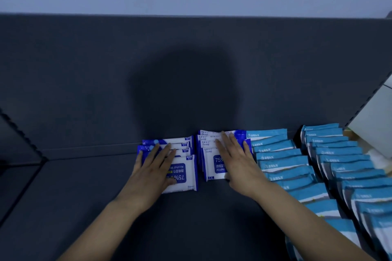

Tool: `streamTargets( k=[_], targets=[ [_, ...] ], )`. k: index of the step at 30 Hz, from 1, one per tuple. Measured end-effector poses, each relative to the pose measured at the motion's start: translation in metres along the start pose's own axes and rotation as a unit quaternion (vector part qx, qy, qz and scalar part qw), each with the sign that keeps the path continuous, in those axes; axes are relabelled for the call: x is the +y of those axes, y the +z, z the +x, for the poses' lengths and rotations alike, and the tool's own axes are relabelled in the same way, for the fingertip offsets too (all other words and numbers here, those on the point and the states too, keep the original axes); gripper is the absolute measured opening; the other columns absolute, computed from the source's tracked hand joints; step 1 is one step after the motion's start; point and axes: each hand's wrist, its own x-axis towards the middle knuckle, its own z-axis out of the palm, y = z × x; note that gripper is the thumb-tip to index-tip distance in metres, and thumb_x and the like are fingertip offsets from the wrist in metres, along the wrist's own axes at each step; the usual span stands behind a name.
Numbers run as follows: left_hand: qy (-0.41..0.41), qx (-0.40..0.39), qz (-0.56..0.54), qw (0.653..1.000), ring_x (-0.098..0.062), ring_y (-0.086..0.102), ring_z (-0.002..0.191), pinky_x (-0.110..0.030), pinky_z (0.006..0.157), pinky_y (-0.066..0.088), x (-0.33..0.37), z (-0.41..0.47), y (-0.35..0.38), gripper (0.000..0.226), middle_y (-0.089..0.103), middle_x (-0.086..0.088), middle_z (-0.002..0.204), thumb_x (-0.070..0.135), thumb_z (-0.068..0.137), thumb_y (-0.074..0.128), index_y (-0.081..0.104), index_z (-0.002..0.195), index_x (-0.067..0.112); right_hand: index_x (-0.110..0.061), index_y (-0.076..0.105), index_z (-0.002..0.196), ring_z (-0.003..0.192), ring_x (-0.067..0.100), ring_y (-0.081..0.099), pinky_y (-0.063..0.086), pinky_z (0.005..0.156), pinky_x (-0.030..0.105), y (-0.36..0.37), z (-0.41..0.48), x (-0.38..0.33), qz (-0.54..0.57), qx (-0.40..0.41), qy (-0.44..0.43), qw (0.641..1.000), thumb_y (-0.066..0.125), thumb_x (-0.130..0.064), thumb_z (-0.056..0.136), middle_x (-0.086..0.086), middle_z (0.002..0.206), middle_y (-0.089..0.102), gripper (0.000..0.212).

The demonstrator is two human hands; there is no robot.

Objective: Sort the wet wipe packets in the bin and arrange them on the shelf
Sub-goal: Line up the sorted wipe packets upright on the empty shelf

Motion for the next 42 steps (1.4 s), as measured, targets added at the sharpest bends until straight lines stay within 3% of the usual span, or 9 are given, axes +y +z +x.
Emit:
streamTargets(
  k=[3, 5, 10, 14, 18, 20, 26, 31, 42],
  targets=[
    [-0.039, -0.031, -0.013, 0.999, -0.015, -0.033, 0.136, -0.054, 0.112, -0.011, 0.006, -0.011, 0.003, 0.069, -0.035, 0.015, 0.146, 0.065, 0.09, 0.017, -0.026, 0.135, 0.035, -0.018, -0.014, 0.148, 0.141, 0.021, -0.026, -0.01, 0.115, 0.044, 0.002, -0.005, -0.004, 0.02, -0.014, 0.0, 1.0, 0.057, -0.007, 0.083, 0.001, 0.152, -0.03, 0.097],
    [-0.049, -0.056, -0.04, 0.996, -0.013, -0.036, 0.134, -0.057, 0.112, -0.006, 0.009, -0.019, 0.002, 0.079, -0.041, 0.017, 0.141, 0.058, 0.093, 0.038, -0.028, 0.133, 0.039, -0.02, -0.015, 0.148, 0.141, 0.02, -0.026, -0.008, 0.116, 0.044, 0.002, -0.006, -0.004, 0.021, -0.019, -0.003, 1.0, 0.057, -0.007, 0.083, 0.0, 0.153, -0.03, 0.097],
    [-0.074, 0.005, -0.23, 0.97, -0.012, -0.016, 0.143, -0.042, 0.119, 0.011, 0.003, -0.032, 0.004, 0.094, -0.023, 0.021, 0.149, 0.042, 0.08, 0.071, 0.006, 0.147, 0.039, -0.021, -0.012, 0.149, 0.143, 0.021, -0.022, -0.006, 0.117, 0.042, 0.004, -0.007, -0.002, 0.026, -0.005, 0.002, 1.0, 0.059, -0.005, 0.083, -0.002, 0.154, -0.025, 0.097],
    [-0.212, 0.019, -0.331, 0.919, -0.021, 0.0, 0.146, -0.039, 0.118, 0.013, 0.003, -0.022, 0.004, 0.13, -0.004, 0.003, 0.16, 0.038, 0.059, 0.087, -0.004, 0.151, 0.028, -0.017, 0.002, 0.15, 0.145, 0.026, -0.013, 0.006, 0.119, 0.047, 0.006, -0.012, -0.011, 0.052, 0.042, 0.032, 0.997, 0.062, -0.007, 0.083, 0.003, 0.157, -0.011, 0.091],
    [-0.214, 0.001, -0.332, 0.919, -0.021, 0.021, 0.142, -0.04, 0.116, 0.015, -0.01, -0.009, 0.005, 0.146, 0.021, 0.007, 0.155, 0.053, 0.035, 0.086, -0.003, 0.149, 0.034, -0.015, 0.009, 0.15, 0.146, 0.026, -0.003, 0.012, 0.118, 0.045, 0.009, -0.01, -0.015, 0.071, 0.051, 0.042, 0.995, 0.066, -0.01, 0.082, 0.005, 0.158, -0.001, 0.089],
    [-0.217, 0.004, -0.346, 0.913, -0.02, 0.025, 0.137, -0.038, 0.113, 0.017, -0.012, -0.006, 0.004, 0.143, 0.028, 0.007, 0.15, 0.049, 0.037, 0.087, 0.0, 0.15, 0.036, -0.016, 0.01, 0.15, 0.146, 0.023, -0.001, 0.013, 0.118, 0.044, 0.01, -0.009, -0.015, 0.074, 0.047, 0.045, 0.995, 0.065, -0.012, 0.083, 0.003, 0.158, 0.001, 0.087],
    [-0.191, 0.031, -0.424, 0.885, -0.005, 0.036, 0.113, -0.02, 0.1, 0.033, -0.006, -0.008, 0.001, 0.128, 0.021, 0.002, 0.137, 0.018, 0.054, 0.091, 0.009, 0.15, 0.033, -0.021, 0.007, 0.151, 0.146, 0.021, -0.007, 0.002, 0.117, 0.04, 0.011, -0.008, -0.019, 0.07, 0.04, 0.058, 0.995, 0.057, -0.01, 0.088, 0.001, 0.158, -0.005, 0.081],
    [-0.197, 0.043, -0.44, 0.875, -0.01, 0.043, 0.115, -0.026, 0.103, 0.036, -0.006, -0.008, -0.002, 0.128, 0.022, 0.003, 0.135, 0.016, 0.054, 0.091, 0.008, 0.15, 0.035, -0.021, 0.006, 0.15, 0.146, 0.019, -0.007, 0.002, 0.118, 0.039, 0.009, -0.009, -0.02, 0.083, 0.038, 0.062, 0.994, 0.058, -0.012, 0.089, -0.001, 0.158, -0.006, 0.081],
    [-0.187, 0.149, -0.476, 0.846, -0.002, 0.04, 0.108, -0.019, 0.092, 0.035, -0.004, 0.003, 0.007, 0.123, 0.024, 0.012, 0.122, 0.009, 0.058, 0.088, 0.011, 0.148, 0.042, -0.021, 0.009, 0.15, 0.146, 0.018, -0.003, 0.009, 0.119, 0.04, 0.01, -0.008, -0.02, 0.087, 0.031, 0.07, 0.993, 0.063, -0.016, 0.087, -0.001, 0.158, -0.002, 0.083]
  ],
)
